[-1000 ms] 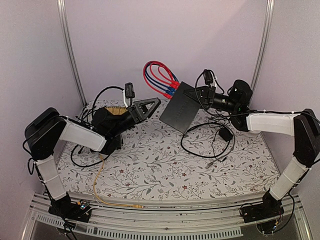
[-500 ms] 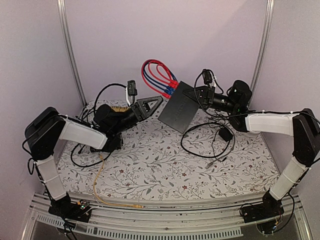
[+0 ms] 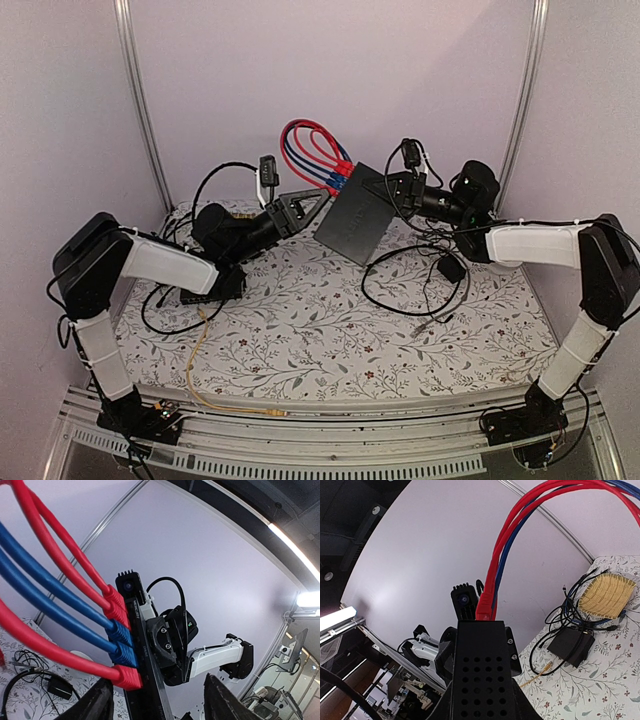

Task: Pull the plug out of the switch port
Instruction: Pull the connector from the switch port.

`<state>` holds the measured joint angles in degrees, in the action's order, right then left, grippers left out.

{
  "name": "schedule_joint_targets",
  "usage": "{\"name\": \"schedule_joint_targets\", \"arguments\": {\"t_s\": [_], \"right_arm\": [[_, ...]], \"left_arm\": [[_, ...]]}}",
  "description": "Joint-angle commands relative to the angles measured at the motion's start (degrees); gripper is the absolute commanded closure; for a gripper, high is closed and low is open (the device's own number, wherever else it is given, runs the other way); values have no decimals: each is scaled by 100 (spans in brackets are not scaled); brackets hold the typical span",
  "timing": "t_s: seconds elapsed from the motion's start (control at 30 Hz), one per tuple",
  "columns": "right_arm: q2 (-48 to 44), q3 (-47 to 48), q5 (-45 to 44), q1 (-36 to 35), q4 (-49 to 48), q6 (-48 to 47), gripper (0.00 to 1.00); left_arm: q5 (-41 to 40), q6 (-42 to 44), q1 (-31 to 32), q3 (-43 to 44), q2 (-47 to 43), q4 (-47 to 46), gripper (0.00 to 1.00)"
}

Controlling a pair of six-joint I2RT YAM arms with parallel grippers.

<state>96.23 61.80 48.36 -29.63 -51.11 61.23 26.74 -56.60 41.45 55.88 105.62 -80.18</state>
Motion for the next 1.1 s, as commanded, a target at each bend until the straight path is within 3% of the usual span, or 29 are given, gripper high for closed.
{"name": "schedule_joint_targets", "arguments": {"t_s": [0.0, 0.8, 1.07], "right_arm": [[-21, 385, -73, -34, -805, 90, 98], [27, 355, -33, -40, -922, 143, 98], [19, 317, -14, -39, -956, 161, 98]], "left_arm": [[95, 96, 65, 179, 128, 112, 39], [-10, 70, 98, 358, 265, 188, 59], [-47, 44, 95, 374, 283, 143, 60]]}}
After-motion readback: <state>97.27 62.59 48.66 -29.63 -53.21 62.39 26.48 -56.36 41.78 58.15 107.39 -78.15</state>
